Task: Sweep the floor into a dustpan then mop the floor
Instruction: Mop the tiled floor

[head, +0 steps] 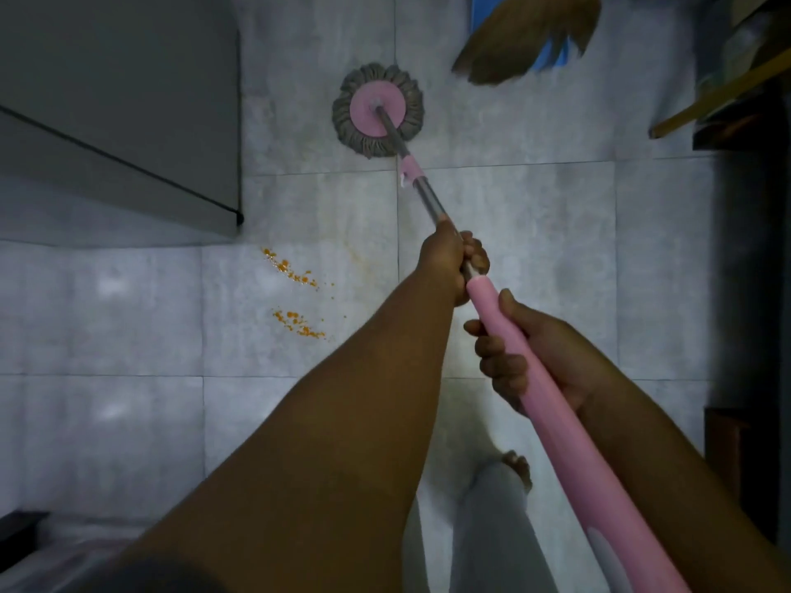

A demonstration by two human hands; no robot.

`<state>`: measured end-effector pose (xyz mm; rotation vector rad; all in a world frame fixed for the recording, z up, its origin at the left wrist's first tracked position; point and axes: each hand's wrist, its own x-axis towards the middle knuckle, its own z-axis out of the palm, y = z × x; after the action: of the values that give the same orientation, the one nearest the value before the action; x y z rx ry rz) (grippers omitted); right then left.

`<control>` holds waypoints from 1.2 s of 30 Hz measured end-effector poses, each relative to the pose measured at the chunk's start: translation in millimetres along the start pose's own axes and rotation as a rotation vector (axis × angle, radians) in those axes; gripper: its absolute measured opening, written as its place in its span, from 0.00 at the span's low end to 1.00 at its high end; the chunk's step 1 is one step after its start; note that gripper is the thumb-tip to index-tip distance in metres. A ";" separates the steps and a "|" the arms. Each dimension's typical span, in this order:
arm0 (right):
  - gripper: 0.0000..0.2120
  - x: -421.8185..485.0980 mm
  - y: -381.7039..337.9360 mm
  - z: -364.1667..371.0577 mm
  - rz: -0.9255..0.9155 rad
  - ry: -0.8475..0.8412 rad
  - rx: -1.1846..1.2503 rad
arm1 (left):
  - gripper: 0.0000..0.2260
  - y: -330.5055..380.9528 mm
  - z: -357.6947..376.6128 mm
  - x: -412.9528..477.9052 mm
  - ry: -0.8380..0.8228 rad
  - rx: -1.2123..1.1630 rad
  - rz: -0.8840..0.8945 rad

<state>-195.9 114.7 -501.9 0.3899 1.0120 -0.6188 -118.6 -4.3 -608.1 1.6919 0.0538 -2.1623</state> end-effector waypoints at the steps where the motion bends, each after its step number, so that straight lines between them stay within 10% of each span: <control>1: 0.22 12.4 -15.0 11.8 -0.007 -0.005 0.001 | 0.22 20.5 3.3 10.0 -0.003 0.008 0.009; 13: 0.23 95.8 -133.2 89.8 -0.114 -0.099 -0.027 | 0.17 170.9 40.1 87.0 0.024 0.064 0.093; 17: 0.23 81.6 -104.4 72.4 -0.115 -0.101 -0.030 | 0.17 134.6 30.4 70.2 0.048 0.319 0.075; 36: 0.23 -75.8 72.1 -87.1 -0.021 0.006 0.062 | 0.20 -125.5 13.9 -51.9 -0.021 0.013 -0.062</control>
<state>-236.4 242.1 -476.2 0.4359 1.0052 -0.6695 -162.4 122.2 -581.6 1.6957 0.0883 -2.2298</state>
